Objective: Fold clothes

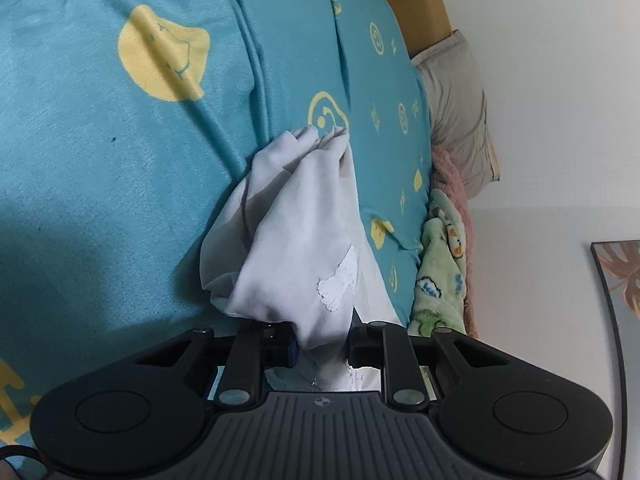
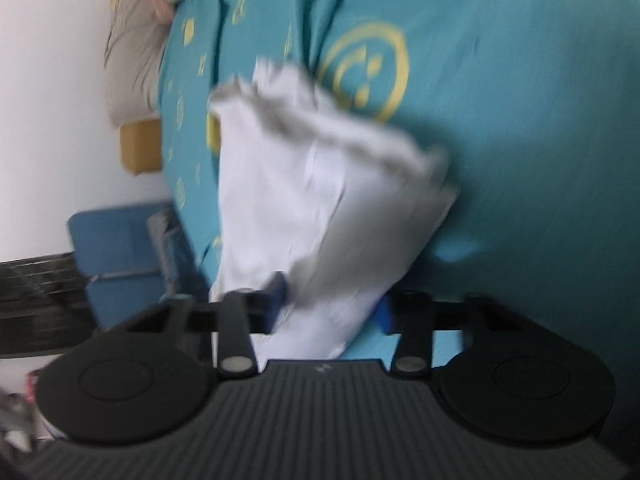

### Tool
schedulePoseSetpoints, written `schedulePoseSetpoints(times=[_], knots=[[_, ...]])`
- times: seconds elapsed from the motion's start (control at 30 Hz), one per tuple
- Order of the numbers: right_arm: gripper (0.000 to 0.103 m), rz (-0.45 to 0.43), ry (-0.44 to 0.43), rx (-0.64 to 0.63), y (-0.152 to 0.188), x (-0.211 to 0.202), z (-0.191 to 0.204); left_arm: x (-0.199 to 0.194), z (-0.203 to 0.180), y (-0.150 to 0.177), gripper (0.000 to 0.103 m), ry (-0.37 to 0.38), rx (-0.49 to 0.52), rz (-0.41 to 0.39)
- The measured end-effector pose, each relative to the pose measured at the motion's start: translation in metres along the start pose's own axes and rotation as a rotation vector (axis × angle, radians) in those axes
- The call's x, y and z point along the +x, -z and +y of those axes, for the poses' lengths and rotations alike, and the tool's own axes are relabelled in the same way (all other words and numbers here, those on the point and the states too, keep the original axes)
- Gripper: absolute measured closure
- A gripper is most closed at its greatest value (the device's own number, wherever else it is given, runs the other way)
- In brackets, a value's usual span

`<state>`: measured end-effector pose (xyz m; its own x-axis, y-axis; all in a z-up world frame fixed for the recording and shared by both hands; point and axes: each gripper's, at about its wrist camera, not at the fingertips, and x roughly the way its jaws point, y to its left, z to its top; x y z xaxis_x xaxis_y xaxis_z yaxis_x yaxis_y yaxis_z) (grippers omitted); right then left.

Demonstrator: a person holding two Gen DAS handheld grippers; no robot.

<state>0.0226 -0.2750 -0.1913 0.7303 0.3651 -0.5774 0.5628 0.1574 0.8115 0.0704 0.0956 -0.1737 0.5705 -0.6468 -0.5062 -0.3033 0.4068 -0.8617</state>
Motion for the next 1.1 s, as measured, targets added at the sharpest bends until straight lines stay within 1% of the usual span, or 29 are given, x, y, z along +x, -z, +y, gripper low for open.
schedulePoseSetpoints(times=[0.1,0.17,0.3,0.37,0.47,0.57,0.67,0.77,0.83,0.93,1.03,1.1], knots=[[0.083,-0.077,0.013,0.000,-0.003,-0.008,-0.001,-0.004,-0.002,0.002,0.081,-0.002,0.016,-0.005],[0.086,-0.112,0.004,-0.059,0.002,-0.012,0.008,-0.007,-0.007,0.004,0.081,-0.004,0.036,-0.014],[0.087,-0.165,-0.032,-0.170,0.002,-0.030,0.018,-0.014,-0.018,0.009,0.081,-0.010,0.079,-0.032],[0.088,-0.181,-0.040,-0.224,0.005,-0.037,0.026,-0.024,-0.025,0.012,0.082,-0.028,0.101,-0.040],[0.088,-0.197,-0.043,-0.282,0.010,-0.055,0.039,-0.043,-0.038,0.018,0.082,-0.028,0.113,-0.031],[0.088,-0.204,-0.063,-0.306,0.017,-0.080,0.052,-0.060,-0.061,0.023,0.082,-0.027,0.130,0.001],[0.088,-0.213,-0.082,-0.296,0.016,-0.111,0.059,-0.075,-0.087,0.034,0.082,-0.016,0.136,0.053],[0.088,-0.242,-0.101,-0.293,0.009,-0.146,0.065,-0.077,-0.121,0.053,0.082,0.005,0.166,0.097],[0.088,-0.261,-0.101,-0.287,0.002,-0.169,0.067,-0.072,-0.146,0.069,0.082,0.006,0.203,0.123],[0.088,-0.265,-0.072,-0.254,-0.023,-0.205,0.067,-0.049,-0.187,0.094,0.082,-0.013,0.267,0.176],[0.088,-0.288,-0.052,-0.252,-0.060,-0.242,0.073,-0.011,-0.232,0.120,0.082,-0.004,0.303,0.239],[0.088,-0.327,-0.039,-0.264,-0.091,-0.267,0.083,0.019,-0.267,0.138,0.082,0.004,0.331,0.282]])
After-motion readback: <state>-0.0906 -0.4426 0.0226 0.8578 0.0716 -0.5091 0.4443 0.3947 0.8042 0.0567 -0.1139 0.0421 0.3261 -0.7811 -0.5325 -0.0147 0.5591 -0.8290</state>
